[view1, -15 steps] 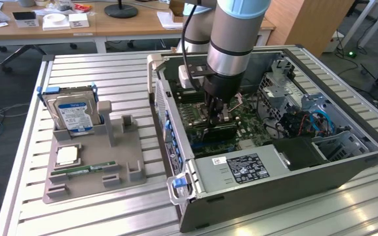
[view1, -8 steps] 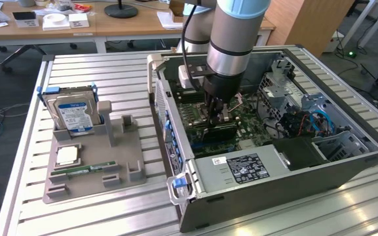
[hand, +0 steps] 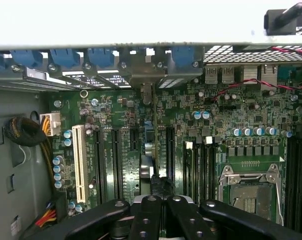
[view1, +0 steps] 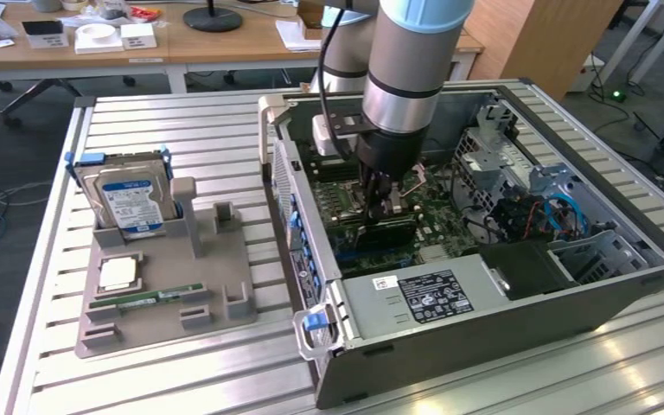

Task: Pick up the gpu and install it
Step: 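Press down on the gpu until it lock into place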

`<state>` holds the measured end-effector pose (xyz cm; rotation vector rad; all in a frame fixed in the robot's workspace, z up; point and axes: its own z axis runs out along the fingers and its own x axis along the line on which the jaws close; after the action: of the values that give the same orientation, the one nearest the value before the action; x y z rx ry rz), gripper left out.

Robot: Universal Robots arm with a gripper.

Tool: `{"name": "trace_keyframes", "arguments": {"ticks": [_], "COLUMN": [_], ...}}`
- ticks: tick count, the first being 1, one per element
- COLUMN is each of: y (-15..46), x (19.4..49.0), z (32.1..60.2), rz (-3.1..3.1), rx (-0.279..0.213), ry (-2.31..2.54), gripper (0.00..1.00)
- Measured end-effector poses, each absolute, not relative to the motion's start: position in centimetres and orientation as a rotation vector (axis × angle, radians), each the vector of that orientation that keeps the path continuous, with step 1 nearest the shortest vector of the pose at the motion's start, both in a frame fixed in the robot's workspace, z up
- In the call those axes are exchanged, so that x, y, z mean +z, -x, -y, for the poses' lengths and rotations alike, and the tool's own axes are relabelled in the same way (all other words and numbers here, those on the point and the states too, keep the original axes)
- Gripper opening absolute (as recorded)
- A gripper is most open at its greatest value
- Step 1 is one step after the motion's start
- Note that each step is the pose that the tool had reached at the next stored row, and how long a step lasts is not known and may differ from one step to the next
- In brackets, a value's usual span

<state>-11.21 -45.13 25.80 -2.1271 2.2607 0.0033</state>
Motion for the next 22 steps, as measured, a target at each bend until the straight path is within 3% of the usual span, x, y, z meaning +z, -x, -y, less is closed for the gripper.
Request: {"name": "trace_keyframes", "arguments": {"ticks": [22], "y": [11.3], "x": [26.7], "z": [45.1], "rz": [-2.263], "rx": [0.002], "ry": [2.129], "gripper": [0.11]}}
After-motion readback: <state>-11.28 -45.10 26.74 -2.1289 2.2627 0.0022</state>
